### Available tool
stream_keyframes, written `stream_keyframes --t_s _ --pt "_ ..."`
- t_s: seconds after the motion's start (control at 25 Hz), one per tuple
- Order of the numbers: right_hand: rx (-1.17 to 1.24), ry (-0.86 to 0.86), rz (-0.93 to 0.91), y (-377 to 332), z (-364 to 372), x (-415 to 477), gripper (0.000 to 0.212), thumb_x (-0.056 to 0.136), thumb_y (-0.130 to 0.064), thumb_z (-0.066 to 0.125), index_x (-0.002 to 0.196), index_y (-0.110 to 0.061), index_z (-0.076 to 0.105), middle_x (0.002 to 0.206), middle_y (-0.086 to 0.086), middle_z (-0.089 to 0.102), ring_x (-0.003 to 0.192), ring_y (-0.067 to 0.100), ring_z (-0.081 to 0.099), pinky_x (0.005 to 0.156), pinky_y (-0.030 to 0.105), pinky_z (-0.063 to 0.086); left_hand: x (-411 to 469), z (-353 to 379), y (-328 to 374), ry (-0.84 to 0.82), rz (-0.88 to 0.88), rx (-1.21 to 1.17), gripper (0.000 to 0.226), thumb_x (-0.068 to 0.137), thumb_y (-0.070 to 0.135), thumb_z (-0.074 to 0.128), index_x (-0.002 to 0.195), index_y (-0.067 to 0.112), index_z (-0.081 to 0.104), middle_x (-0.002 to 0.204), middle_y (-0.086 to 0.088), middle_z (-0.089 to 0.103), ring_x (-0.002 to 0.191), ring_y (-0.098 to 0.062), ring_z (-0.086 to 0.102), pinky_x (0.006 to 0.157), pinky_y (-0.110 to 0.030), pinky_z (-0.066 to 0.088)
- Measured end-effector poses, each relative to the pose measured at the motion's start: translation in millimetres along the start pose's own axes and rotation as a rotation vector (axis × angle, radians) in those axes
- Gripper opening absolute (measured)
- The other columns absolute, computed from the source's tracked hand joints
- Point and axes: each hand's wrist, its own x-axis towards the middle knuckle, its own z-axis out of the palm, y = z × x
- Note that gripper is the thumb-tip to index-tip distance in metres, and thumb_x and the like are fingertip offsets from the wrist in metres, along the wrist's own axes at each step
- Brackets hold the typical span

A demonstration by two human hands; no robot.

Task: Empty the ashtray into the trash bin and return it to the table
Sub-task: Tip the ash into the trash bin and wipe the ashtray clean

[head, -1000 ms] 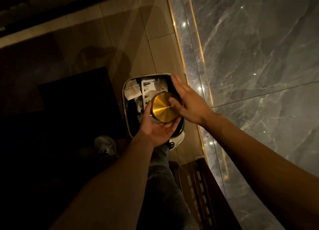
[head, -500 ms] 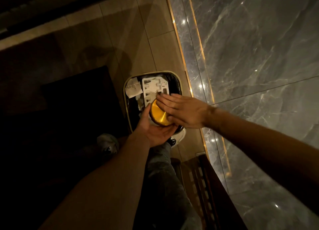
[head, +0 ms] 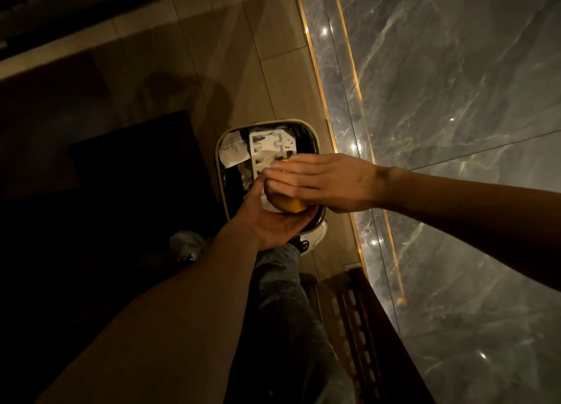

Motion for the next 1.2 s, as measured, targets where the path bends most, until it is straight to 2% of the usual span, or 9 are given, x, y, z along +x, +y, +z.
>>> stream_keyframes --t_s 0.08,0.12,0.24,0.36,0.52,0.64,0.8,1.08,1.2 --pt "0.003 -0.042 0.017 -2 3 -2 0.059 0.095 -0.007 0.026 0.153 -0.006 0.015 0.162 0.014 0.011 0.150 0.027 0.011 0.122 0.044 0.014 1 0 -1 0.028 0.012 0.044 0.096 0.067 0.057 0.083 0.127 -0.013 0.052 0.115 -0.036 0.065 0.107 -0.045 0.064 0.091 -0.043 0.055" --pt "0.009 -0.070 0.011 -4 6 -4 0.059 0.096 -0.009 0.024 0.154 -0.006 0.013 0.162 0.014 0.010 0.150 0.027 0.010 0.122 0.045 0.015 1 -1 -2 0.036 0.020 0.058 0.096 0.067 0.056 0.083 0.128 -0.011 0.052 0.117 -0.036 0.065 0.107 -0.045 0.065 0.091 -0.044 0.055" --pt "0.034 -0.050 0.036 -4 6 -6 0.063 0.094 -0.010 -0.010 0.154 -0.008 0.010 0.160 0.011 0.003 0.150 0.026 0.009 0.123 0.042 0.009 0 -2 1 0.041 0.035 0.040 0.094 0.067 0.055 0.083 0.126 -0.012 0.054 0.115 -0.036 0.065 0.106 -0.045 0.065 0.086 -0.045 0.056" --pt "0.025 -0.066 0.032 -9 9 -4 0.061 0.093 -0.004 0.018 0.154 -0.006 0.011 0.162 0.013 0.007 0.150 0.027 0.008 0.122 0.045 0.015 -1 -2 4 0.046 0.036 0.080 0.092 0.068 0.055 0.082 0.124 -0.012 0.054 0.115 -0.036 0.065 0.106 -0.046 0.065 0.086 -0.045 0.056" --pt "0.046 0.018 0.082 -8 11 1 0.057 0.098 -0.004 0.001 0.154 -0.007 0.015 0.160 0.012 0.005 0.150 0.026 0.011 0.123 0.040 0.011 -1 -7 4 0.034 0.028 0.040 0.096 0.065 0.052 0.084 0.129 -0.012 0.052 0.120 -0.035 0.063 0.111 -0.046 0.063 0.095 -0.043 0.054" --pt "0.010 -0.060 0.086 -5 18 -4 0.067 0.093 -0.003 0.035 0.154 -0.008 0.010 0.163 0.013 0.007 0.151 0.027 0.008 0.122 0.042 0.014 0 -10 4 0.061 0.026 0.061 0.100 0.065 0.056 0.084 0.132 -0.009 0.050 0.122 -0.034 0.063 0.111 -0.045 0.064 0.090 -0.044 0.056" --pt "0.026 -0.098 0.104 -8 15 -5 0.070 0.088 -0.001 0.035 0.154 -0.007 0.012 0.162 0.015 0.010 0.150 0.027 0.009 0.122 0.042 0.014 -4 -8 2 0.057 0.042 0.065 0.099 0.066 0.057 0.083 0.132 -0.010 0.049 0.126 -0.032 0.062 0.111 -0.044 0.064 0.086 -0.043 0.056" --pt "0.215 -0.096 0.364 -23 -15 -16 0.077 0.082 -0.007 0.034 0.154 -0.006 0.007 0.162 0.014 0.006 0.150 0.025 0.004 0.121 0.039 0.009 -16 2 -5 0.049 0.089 0.095 0.092 0.069 0.056 0.081 0.127 -0.009 0.053 0.116 -0.035 0.065 0.108 -0.047 0.064 0.087 -0.047 0.057" --pt "0.461 -0.006 0.610 -33 -39 -14 0.078 0.085 -0.008 0.042 0.154 -0.008 0.006 0.163 0.013 0.008 0.150 0.026 0.011 0.120 0.036 0.020 -25 7 -16 0.051 0.120 0.114 0.090 0.070 0.055 0.082 0.127 -0.008 0.055 0.114 -0.035 0.067 0.106 -0.047 0.066 0.090 -0.047 0.057"
